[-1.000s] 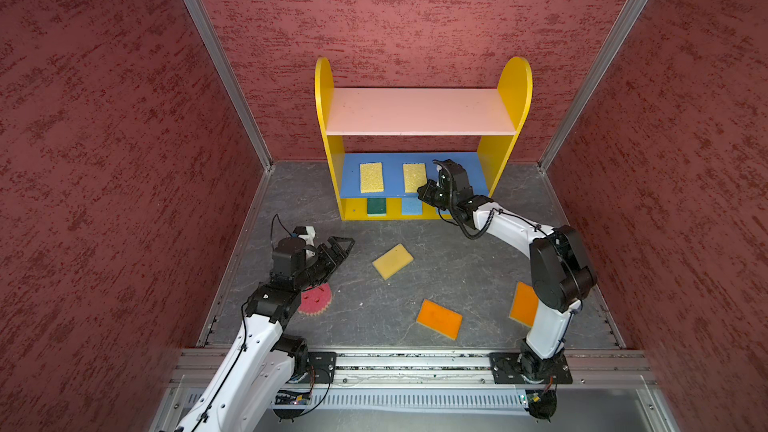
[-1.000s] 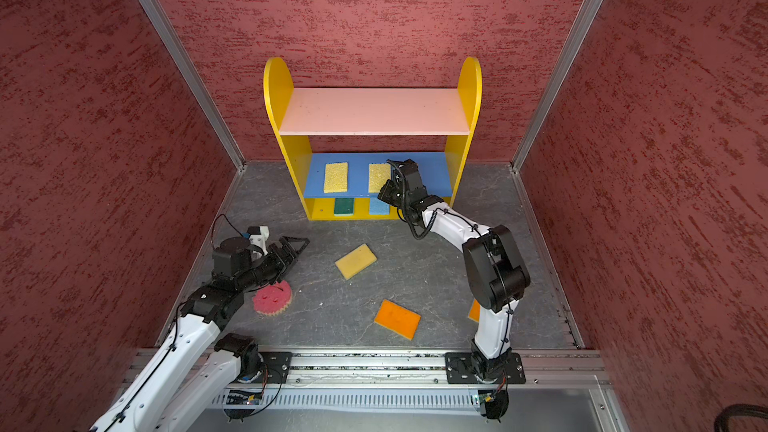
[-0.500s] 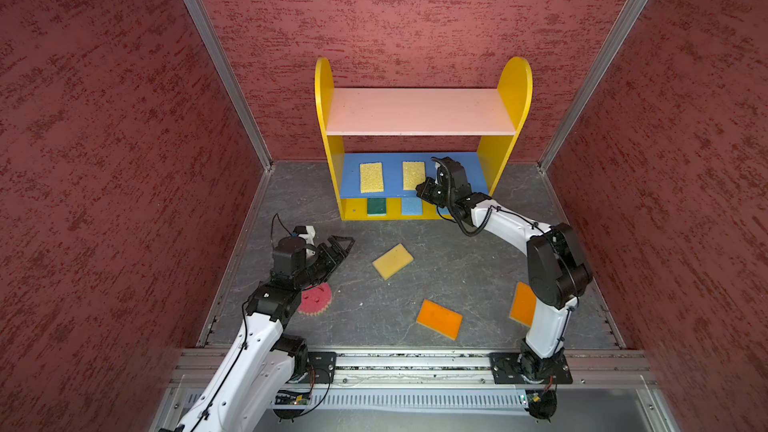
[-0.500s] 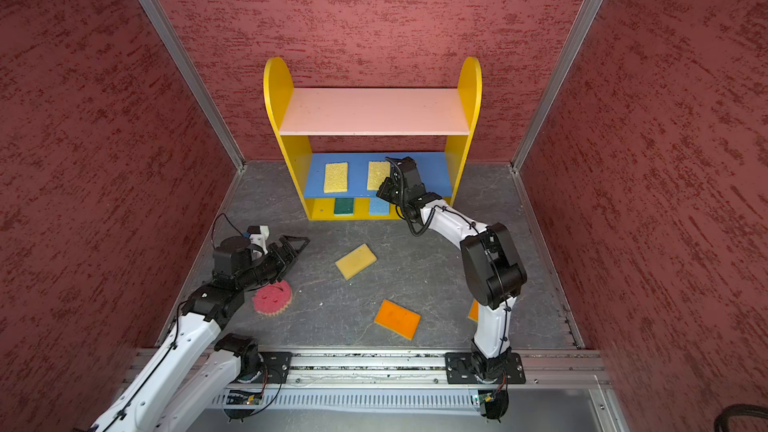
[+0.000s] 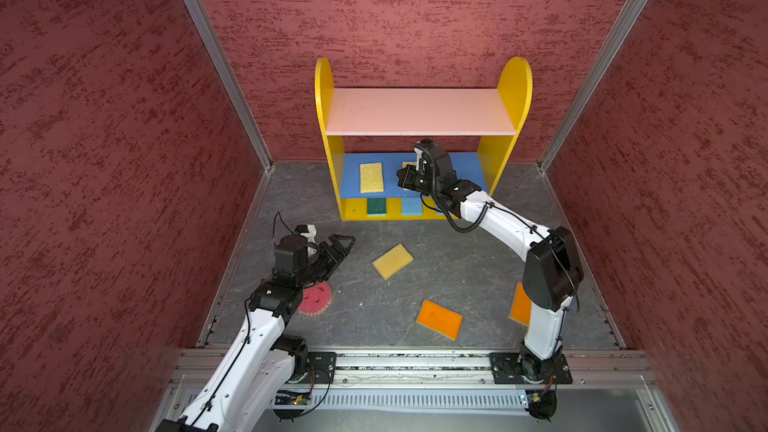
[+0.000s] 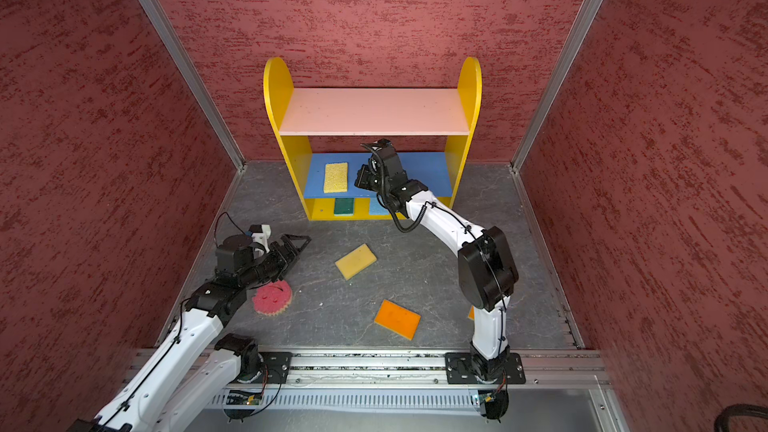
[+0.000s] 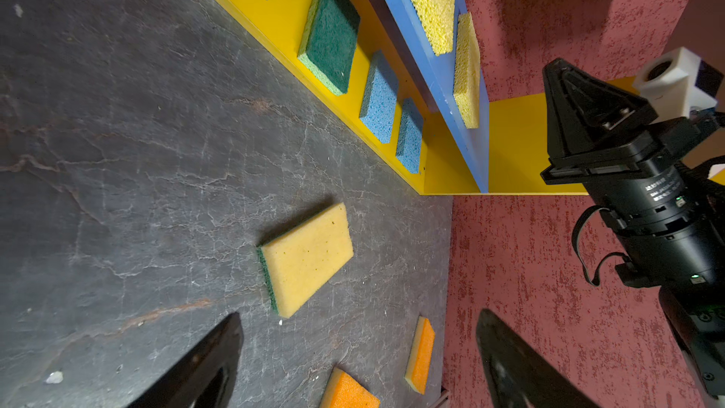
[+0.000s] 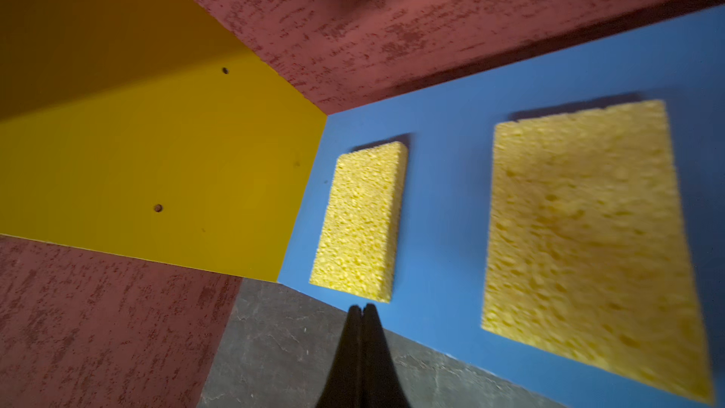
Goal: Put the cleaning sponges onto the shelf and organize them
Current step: 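Move the right gripper along the shelf board toward the first yellow sponge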
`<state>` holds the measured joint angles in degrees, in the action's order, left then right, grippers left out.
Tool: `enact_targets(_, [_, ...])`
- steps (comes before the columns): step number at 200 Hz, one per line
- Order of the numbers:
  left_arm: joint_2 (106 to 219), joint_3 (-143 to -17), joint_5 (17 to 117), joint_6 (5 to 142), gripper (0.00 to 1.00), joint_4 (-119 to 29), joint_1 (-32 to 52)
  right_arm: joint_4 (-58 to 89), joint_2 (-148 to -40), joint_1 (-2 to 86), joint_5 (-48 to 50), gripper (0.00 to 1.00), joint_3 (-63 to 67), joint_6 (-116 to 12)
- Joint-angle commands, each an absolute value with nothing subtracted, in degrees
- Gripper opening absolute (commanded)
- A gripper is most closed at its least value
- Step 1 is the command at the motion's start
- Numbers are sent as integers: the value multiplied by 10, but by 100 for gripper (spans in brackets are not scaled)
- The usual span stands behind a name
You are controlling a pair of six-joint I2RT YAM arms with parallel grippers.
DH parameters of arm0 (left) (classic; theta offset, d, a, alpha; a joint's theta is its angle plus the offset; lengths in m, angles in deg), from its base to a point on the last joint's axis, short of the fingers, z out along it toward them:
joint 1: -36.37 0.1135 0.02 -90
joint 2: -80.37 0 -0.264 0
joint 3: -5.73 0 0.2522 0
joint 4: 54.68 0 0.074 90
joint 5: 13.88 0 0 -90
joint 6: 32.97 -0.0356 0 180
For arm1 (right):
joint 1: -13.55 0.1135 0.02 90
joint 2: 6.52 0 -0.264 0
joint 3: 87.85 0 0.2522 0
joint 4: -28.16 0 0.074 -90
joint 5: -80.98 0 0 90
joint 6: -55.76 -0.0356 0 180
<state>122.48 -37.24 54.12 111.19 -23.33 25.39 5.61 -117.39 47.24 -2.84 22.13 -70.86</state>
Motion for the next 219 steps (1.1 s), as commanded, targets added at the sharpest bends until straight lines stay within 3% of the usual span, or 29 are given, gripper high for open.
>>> enact_targets(1, [1240,-413,554,1089,92,-223,258,17,-1220,490,-33,0,252,-694])
enact_targets(71, [1235,-394,548,1088,92,-224,260,-9,-1278,543,-27,0,313,-677])
enact_targets(132, [1172,-376,556,1087,93,-171,276,-13,-1329,545,-11,0,366,-683])
enact_targets(219, [1167,-368,535,1086,93,-163,297,-18,-1362,545,-7,0,395,-692])
